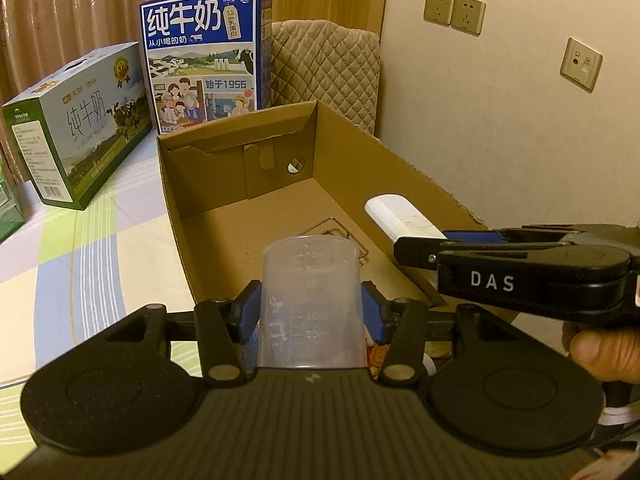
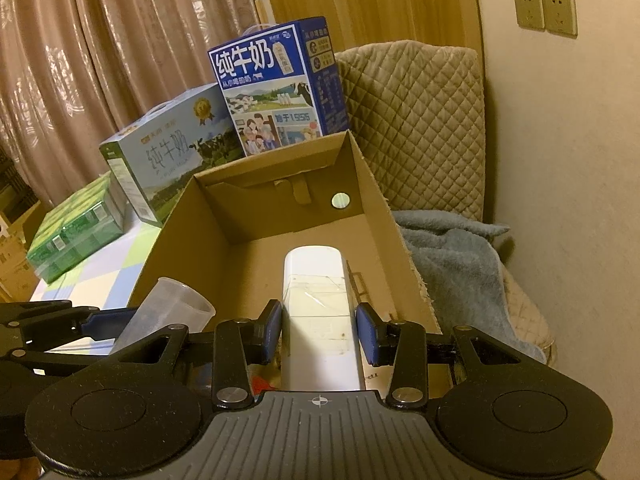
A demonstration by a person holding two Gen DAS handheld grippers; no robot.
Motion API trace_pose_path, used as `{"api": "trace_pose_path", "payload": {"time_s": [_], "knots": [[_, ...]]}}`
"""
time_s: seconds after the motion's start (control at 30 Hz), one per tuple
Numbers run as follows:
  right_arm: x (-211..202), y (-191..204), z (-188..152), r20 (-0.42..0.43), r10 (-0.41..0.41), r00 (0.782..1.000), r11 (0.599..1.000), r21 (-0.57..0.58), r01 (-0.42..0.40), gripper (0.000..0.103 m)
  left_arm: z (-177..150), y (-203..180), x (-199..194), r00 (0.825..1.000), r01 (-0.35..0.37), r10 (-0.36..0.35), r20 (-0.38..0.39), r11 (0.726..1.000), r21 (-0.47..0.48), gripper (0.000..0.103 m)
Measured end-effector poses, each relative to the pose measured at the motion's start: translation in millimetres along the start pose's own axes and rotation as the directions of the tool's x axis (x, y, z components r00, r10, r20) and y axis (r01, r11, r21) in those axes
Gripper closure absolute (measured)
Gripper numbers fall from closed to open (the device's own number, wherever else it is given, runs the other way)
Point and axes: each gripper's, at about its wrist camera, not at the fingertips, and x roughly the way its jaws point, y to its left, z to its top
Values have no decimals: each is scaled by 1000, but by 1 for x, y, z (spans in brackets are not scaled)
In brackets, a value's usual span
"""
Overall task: Organize rigid objects
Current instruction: 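Open the left gripper to drop the cup while the right gripper drops the white bar into the box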
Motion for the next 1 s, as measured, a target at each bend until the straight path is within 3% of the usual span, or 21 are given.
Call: {"api": "trace_pose_path", "payload": {"time_s": [0.6,1.0], "knots": [[-3,-6,1,1,-2,1000,1000,10,2,66,0,3,4,1000,-13,13,-11,1000,-3,56],[-7,-1,0,-2,2,1000,1000,12,-2,66,3,18,-15,998,-46,48,31,997,-56,52]]}}
